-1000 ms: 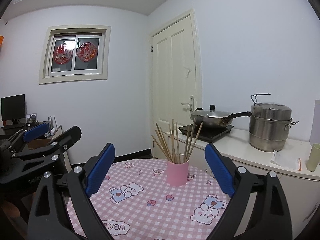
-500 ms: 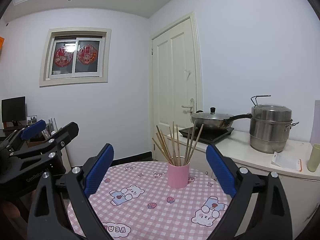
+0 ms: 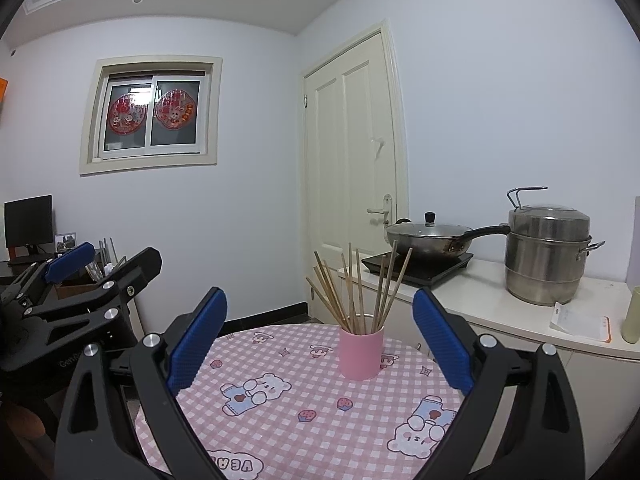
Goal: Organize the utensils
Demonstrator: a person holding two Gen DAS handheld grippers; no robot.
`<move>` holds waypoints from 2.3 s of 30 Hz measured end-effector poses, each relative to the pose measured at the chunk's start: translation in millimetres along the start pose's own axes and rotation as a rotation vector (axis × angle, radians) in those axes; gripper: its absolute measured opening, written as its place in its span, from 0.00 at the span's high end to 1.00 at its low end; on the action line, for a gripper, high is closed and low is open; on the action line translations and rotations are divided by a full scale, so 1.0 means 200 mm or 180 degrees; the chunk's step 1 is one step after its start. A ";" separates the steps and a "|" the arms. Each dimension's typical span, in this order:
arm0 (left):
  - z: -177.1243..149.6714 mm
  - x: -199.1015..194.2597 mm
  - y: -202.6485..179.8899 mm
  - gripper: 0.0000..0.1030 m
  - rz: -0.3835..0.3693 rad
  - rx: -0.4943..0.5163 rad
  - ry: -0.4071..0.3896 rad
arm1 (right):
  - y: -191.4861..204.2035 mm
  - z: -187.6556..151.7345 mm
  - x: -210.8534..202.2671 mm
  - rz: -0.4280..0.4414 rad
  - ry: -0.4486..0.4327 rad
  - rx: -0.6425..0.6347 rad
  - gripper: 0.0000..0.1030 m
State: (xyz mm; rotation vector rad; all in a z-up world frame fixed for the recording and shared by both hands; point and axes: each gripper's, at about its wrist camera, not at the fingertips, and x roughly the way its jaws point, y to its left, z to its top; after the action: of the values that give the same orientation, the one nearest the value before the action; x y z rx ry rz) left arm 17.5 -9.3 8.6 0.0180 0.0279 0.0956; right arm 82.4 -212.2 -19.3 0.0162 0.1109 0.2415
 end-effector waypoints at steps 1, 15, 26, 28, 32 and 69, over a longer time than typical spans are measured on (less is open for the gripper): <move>0.00 0.00 0.00 0.07 0.0003 0.0005 -0.0001 | 0.00 0.00 0.00 0.0000 0.0003 0.0003 0.12; 0.00 0.02 -0.01 0.07 0.0010 0.0035 0.0014 | -0.01 0.00 0.02 0.0024 0.0034 0.0032 0.11; 0.00 0.03 -0.01 0.07 0.0026 0.0056 0.0013 | -0.02 0.00 0.04 0.0030 0.0053 0.0041 0.11; 0.00 0.03 -0.01 0.07 0.0026 0.0057 0.0014 | -0.01 0.00 0.04 0.0029 0.0055 0.0040 0.11; 0.00 0.03 -0.01 0.07 0.0030 0.0068 0.0020 | -0.02 -0.01 0.04 0.0031 0.0064 0.0046 0.11; -0.01 0.03 -0.01 0.06 0.0029 0.0103 0.0034 | -0.01 -0.03 0.03 0.0010 0.0108 0.0056 0.11</move>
State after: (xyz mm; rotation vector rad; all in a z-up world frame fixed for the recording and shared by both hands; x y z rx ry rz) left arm 23.9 -10.7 6.0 0.0501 0.0400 0.1043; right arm 87.6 -212.0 -26.8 0.0296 0.1468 0.2441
